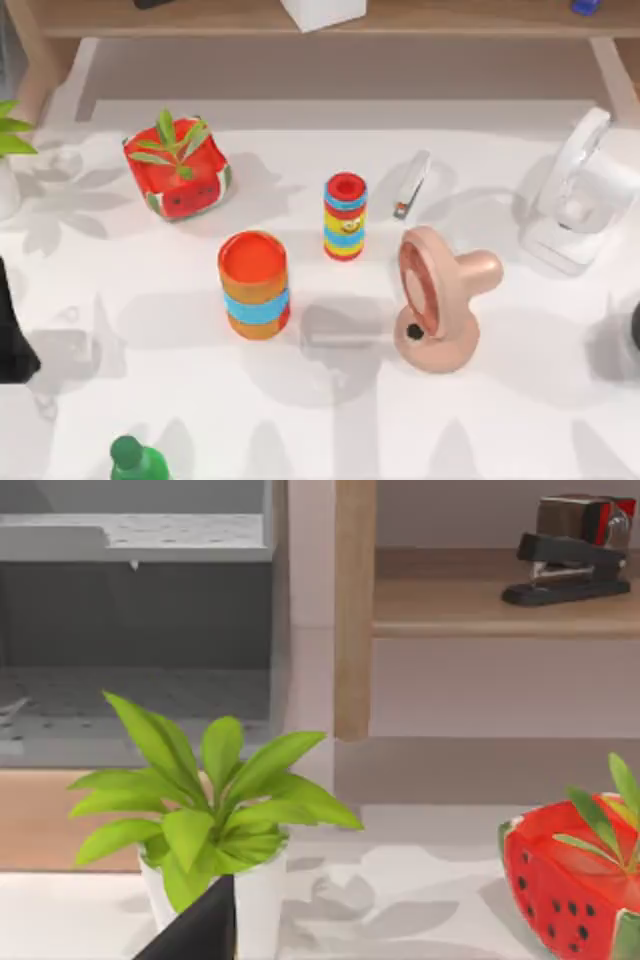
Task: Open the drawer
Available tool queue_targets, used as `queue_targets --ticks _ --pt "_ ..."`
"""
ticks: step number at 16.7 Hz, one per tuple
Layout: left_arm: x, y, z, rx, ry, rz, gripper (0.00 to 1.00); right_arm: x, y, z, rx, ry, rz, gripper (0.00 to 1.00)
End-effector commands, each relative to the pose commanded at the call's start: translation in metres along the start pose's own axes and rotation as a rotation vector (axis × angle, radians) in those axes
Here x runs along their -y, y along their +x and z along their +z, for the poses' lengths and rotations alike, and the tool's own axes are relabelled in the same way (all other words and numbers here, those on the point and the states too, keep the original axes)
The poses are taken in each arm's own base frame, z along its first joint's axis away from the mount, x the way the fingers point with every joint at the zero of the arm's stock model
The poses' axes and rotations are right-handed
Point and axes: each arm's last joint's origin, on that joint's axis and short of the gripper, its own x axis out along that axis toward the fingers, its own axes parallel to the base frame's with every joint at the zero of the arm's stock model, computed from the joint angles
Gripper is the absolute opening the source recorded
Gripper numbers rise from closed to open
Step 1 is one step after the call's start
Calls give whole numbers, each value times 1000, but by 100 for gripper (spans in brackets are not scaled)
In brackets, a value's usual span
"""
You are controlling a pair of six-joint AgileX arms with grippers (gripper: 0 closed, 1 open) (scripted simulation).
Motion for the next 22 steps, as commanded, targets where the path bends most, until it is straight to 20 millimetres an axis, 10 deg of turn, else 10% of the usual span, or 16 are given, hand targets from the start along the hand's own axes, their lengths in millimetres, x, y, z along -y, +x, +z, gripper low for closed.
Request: queue_targets --ticks 9,15,22 --pt "0 0 0 0 0 0 100 11 17 41 51 -10 -12 100" --pt "0 0 0 0 0 0 100 43 75 69 28 -9 -5 100" --pt "0 0 0 0 0 0 100 96 136 57 -2 1 0 100"
